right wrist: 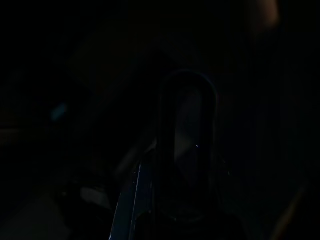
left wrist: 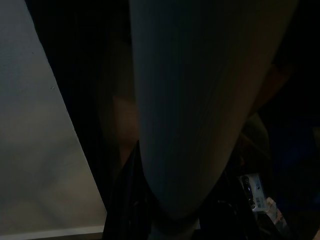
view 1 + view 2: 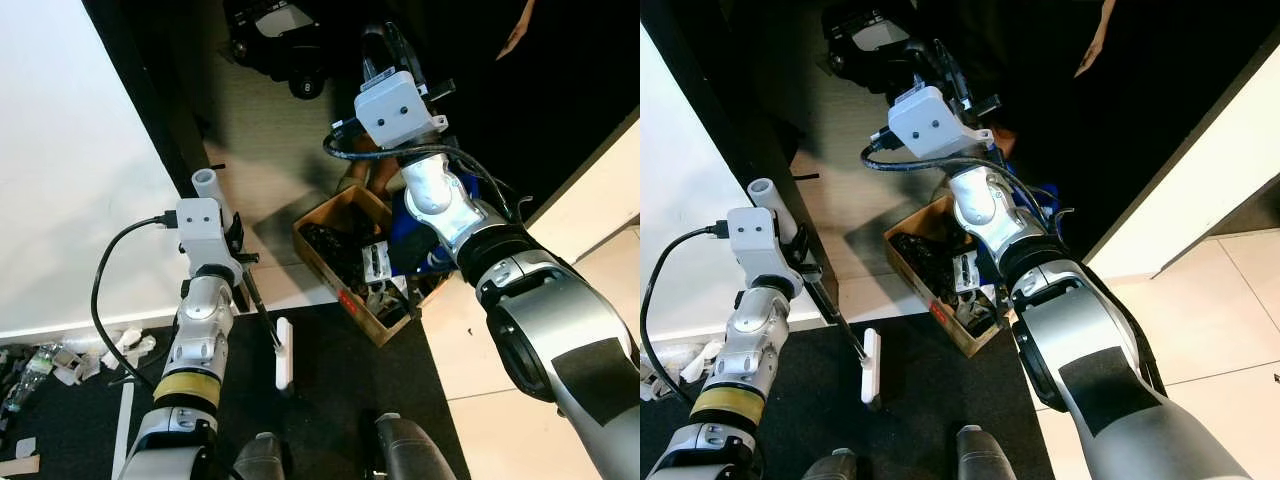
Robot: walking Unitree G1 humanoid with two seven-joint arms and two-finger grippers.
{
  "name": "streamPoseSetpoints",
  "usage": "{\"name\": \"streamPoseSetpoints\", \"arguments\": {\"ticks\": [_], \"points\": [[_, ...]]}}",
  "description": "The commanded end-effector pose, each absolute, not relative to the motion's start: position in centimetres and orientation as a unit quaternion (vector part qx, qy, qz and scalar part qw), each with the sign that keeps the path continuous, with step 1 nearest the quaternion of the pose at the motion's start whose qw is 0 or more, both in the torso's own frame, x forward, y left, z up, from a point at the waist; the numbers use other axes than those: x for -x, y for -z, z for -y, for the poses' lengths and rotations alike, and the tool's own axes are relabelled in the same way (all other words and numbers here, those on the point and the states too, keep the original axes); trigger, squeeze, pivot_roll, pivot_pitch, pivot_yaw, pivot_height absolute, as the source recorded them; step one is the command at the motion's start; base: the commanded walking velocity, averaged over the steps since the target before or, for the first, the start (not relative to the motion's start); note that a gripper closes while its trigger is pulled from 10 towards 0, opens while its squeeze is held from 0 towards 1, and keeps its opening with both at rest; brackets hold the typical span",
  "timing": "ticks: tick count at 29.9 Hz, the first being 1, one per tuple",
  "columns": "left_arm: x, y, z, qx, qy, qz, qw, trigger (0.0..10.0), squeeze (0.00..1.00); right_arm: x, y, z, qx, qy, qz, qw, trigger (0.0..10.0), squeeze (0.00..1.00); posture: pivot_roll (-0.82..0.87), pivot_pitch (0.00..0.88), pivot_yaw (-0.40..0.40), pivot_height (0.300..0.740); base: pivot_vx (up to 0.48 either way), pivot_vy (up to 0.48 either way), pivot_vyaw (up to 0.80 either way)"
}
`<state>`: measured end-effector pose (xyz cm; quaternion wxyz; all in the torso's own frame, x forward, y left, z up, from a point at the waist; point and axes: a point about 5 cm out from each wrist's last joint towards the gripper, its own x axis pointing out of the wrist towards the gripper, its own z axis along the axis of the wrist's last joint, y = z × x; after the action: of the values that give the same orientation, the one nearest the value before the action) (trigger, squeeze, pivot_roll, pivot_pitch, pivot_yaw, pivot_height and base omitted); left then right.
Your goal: Sweep floor
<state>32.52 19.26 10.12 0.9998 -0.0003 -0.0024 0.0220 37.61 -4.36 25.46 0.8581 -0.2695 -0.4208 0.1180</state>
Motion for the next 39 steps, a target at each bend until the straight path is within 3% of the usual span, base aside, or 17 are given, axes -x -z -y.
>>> {"name": "streamPoseSetpoints", "arguments": {"ticks": [1,10,23,33,39], "points": [[-32.4,-10.6,-19.6,-0.010,-0.024,0.012,1.000,10.0,0.00,-36.5,-26.0,2.5,0.303,-0.173,0.469,0.811,10.0,0.00,0.01,0.127,-0.096,0.740,0.000,0.000,0.00],[-32.0,-10.4,-19.7,-0.008,-0.030,0.011,0.999,10.0,0.00,-35.7,-24.2,1.0,0.349,-0.226,0.477,0.774,10.0,0.00,0.01,0.138,-0.110,0.740,0.000,0.000,0.00],[-31.6,-10.2,-19.9,-0.007,-0.035,0.008,0.999,10.0,0.00,-34.2,-22.0,-0.5,0.299,-0.289,0.454,0.788,10.0,0.00,0.01,0.141,-0.119,0.740,0.000,0.000,0.00],[-31.8,-10.3,-19.7,-0.007,-0.031,0.007,0.999,10.0,0.00,-33.0,-20.6,-1.4,0.329,-0.340,0.470,0.746,10.0,0.00,0.01,0.142,-0.110,0.740,0.000,0.000,0.00],[-31.8,-10.3,-19.7,-0.007,-0.030,0.007,0.999,10.0,0.00,-33.3,-20.9,-1.2,0.341,-0.336,0.468,0.743,10.0,0.00,0.01,0.142,-0.109,0.740,0.000,0.000,0.00]]}}
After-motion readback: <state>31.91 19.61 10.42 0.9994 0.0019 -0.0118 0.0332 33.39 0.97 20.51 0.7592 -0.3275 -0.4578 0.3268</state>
